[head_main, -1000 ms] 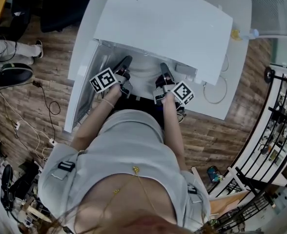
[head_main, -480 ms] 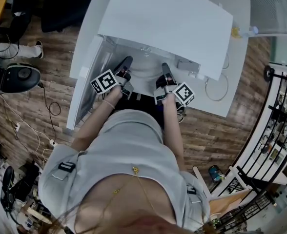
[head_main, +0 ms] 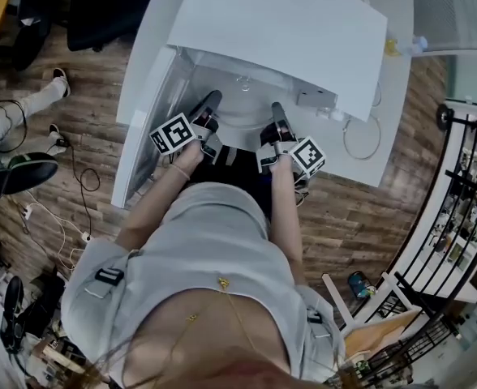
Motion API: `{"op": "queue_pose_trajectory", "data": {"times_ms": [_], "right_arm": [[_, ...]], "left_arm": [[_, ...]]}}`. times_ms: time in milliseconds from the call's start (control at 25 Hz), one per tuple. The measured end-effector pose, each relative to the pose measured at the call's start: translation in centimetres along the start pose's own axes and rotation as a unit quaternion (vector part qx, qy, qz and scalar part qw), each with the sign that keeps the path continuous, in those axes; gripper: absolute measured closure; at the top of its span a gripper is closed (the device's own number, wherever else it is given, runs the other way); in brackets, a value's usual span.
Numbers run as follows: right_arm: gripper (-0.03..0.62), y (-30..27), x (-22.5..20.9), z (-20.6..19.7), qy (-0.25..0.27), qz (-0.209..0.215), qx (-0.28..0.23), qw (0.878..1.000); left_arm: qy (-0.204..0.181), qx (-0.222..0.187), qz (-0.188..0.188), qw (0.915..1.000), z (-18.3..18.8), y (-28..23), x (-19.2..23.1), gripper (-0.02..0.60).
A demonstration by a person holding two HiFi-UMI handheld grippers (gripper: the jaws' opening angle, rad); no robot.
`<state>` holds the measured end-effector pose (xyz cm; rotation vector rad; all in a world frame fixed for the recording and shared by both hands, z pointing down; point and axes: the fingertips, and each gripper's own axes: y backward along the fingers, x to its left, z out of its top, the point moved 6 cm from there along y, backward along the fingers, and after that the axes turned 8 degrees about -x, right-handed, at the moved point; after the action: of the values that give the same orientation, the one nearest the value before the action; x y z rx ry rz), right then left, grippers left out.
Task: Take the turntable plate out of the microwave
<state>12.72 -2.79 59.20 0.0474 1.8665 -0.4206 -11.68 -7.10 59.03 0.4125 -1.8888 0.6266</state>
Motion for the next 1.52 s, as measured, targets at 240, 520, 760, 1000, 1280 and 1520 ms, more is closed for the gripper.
{"op": "queue_pose_trajectory", "data": {"times_ms": [240,520,760,1000,1280,1520], "right_arm": [[0.536,0.7,0.6,0.2,0.013,0.010,0.005,1.000],[0.537,2.1,1.7,0.4,0.016,0.029,0.020,0.999],[0.537,4.6,2.7,0.0,0.021,0.045,0.036,0.998],[0.536,7.4,4.0,0.2,0.027,0.084,0.045,0.995],[0.534,10.7,6.3,0.5,0.044,0.109,0.057,0.991],[0.534,12.6,8.0,0.5,0.039,0.127,0.055,0.990]], "left_arm": [[-0.008,-0.010,-0.008,0.9999,0.0,0.8,-1.1,0.495],[-0.014,-0.034,-0.011,0.9993,-0.6,3.0,-2.5,0.494],[-0.014,-0.057,-0.012,0.9982,-2.0,5.9,-3.7,0.494],[-0.022,-0.076,-0.022,0.9966,-3.7,8.8,-5.9,0.494],[-0.030,-0.096,-0.039,0.9941,-5.1,12.1,-8.7,0.494],[-0.039,-0.110,-0.062,0.9912,-5.4,13.9,-10.7,0.494]]}}
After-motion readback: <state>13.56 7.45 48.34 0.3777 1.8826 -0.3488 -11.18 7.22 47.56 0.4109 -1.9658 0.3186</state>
